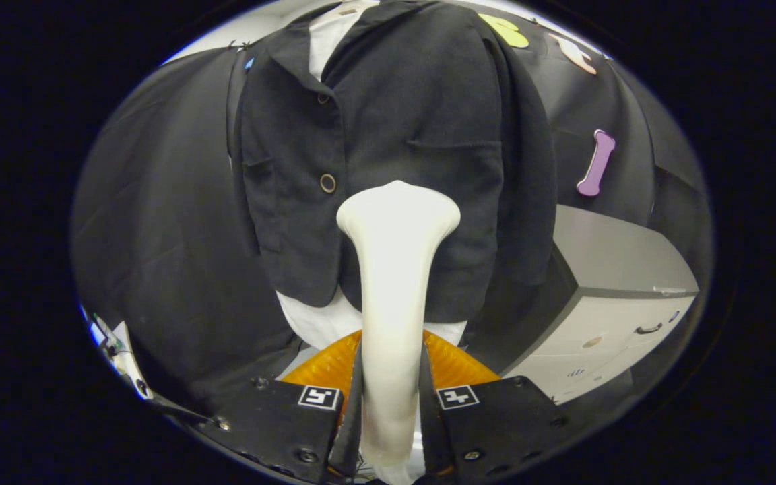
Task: Iron the clothes twice with a garment steamer, once on the left side and once on the right side.
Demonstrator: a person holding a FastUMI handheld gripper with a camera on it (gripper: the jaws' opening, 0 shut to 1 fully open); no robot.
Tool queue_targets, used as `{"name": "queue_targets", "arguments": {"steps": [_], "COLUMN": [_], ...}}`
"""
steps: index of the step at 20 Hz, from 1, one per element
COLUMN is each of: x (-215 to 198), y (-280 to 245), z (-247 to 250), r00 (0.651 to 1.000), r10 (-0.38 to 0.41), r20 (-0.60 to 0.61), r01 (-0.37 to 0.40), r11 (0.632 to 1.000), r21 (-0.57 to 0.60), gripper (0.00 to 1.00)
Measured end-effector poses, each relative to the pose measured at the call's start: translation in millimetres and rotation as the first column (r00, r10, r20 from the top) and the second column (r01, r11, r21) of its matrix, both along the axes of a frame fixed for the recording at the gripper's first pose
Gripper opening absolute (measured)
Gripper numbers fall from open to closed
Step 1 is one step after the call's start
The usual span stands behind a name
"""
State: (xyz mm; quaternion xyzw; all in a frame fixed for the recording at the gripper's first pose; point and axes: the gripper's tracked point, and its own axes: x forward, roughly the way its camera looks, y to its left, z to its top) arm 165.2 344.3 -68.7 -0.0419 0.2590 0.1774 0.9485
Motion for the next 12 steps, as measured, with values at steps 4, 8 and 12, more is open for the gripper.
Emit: {"name": "queue_targets", "arguments": {"steps": [4,8,12], "x": [0.2,-0.7,-4.5], "y": [-0.4,-1.8,-4.6], "z": [-12.0,-5.1,14.8], "r00": [1.0,1.0,1.0], "r10": [0.002,-0.007,-0.005], "r20": [-0.028,-0.027,-0.008], "r01": [-0.002,0.007,0.005], "r11": [1.0,1.0,1.0], "r21": [-0.007,-0.002,0.026], "gripper": [0.39,0.39,0.39]}}
